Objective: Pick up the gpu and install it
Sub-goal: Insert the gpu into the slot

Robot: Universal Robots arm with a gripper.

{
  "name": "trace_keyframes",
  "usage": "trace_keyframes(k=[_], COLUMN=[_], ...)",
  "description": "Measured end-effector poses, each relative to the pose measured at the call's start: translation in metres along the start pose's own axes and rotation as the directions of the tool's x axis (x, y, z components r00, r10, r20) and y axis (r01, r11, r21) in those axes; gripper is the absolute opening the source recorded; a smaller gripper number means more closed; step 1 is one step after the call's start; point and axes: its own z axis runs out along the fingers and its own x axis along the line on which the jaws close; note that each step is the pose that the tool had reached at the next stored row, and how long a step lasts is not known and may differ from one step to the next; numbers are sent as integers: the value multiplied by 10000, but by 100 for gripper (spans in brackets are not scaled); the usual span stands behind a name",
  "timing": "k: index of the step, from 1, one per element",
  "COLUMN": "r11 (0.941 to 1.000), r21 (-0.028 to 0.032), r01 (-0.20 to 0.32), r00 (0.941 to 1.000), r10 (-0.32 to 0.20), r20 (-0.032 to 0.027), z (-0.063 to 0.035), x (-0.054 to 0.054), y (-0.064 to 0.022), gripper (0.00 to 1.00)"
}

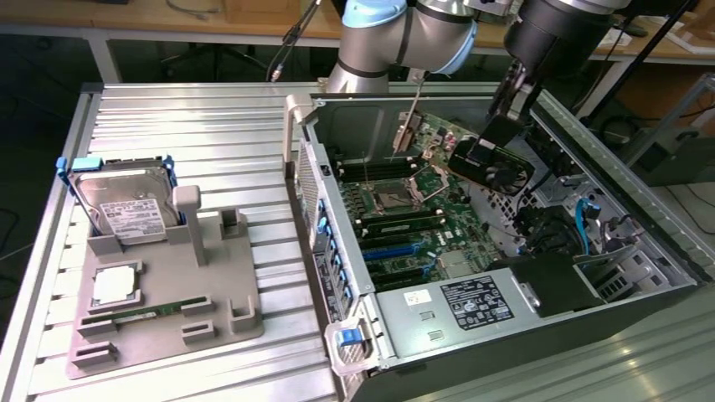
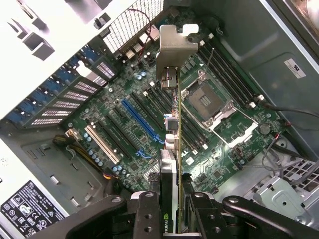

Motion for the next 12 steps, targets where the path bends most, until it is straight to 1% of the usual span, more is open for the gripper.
trace_keyframes(k=[12], r11=[9985], r21=[-3], r01=[552], r00=[9985], r10=[-552], r20=[-23], z=[0], x=[0], y=[0], gripper=[27])
